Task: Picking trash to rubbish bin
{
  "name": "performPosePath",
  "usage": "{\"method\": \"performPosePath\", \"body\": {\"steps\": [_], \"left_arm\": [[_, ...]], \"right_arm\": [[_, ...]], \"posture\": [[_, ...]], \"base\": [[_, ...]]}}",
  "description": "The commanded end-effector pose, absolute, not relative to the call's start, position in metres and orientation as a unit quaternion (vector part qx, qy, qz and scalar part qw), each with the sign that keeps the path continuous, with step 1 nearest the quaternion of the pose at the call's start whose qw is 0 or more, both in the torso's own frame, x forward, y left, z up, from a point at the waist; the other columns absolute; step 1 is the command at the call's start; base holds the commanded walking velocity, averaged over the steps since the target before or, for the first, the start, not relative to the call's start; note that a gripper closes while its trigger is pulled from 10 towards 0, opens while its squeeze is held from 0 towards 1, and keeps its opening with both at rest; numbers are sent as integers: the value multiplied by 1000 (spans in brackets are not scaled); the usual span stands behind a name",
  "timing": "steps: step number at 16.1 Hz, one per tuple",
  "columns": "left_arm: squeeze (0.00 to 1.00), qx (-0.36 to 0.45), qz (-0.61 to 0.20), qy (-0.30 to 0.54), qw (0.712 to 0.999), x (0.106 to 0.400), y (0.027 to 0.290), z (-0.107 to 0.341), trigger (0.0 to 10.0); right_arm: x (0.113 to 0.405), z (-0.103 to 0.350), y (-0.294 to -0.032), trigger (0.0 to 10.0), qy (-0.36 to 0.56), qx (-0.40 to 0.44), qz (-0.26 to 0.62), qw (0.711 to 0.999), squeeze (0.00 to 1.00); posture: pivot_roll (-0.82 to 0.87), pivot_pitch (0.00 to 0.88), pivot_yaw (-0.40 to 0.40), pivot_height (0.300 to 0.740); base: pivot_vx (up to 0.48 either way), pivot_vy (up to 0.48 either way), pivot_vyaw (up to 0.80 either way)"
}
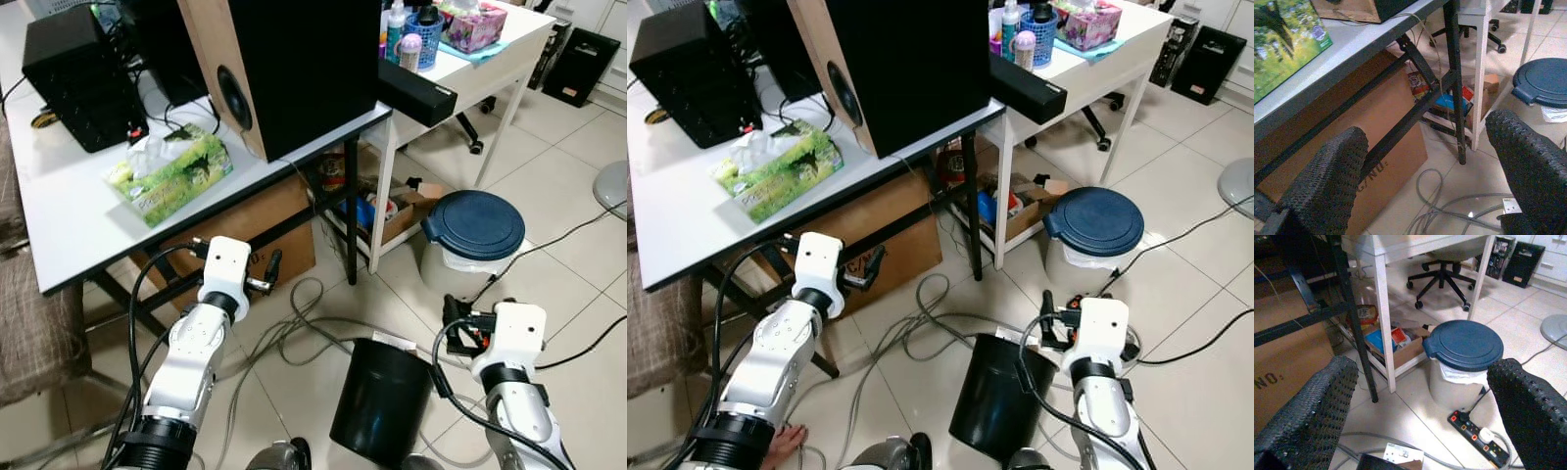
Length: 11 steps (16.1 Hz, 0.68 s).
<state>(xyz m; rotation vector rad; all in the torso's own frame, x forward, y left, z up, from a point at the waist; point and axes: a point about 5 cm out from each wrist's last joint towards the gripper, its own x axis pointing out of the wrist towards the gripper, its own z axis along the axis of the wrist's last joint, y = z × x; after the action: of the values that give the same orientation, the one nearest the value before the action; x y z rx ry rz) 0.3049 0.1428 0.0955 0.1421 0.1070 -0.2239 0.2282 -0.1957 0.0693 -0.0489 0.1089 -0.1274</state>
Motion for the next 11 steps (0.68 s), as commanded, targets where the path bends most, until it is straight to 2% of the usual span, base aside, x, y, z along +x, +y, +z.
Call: {"method": "performPosePath", "body": {"steps": [1, 11], "left_arm": [[0, 79, -102, 57, 990, 305, 148, 96, 10000], [0, 86, -110, 68, 988, 302, 148, 93, 10000]], "right_arm": [[225, 67, -195, 10000, 65, -26, -61, 996, 0], [220, 62, -192, 10000, 74, -23, -64, 995, 0]], "posture": [[-148, 126, 119, 740], [-151, 137, 132, 740]], "base": [[-289, 0, 0], [-261, 0, 0]]}}
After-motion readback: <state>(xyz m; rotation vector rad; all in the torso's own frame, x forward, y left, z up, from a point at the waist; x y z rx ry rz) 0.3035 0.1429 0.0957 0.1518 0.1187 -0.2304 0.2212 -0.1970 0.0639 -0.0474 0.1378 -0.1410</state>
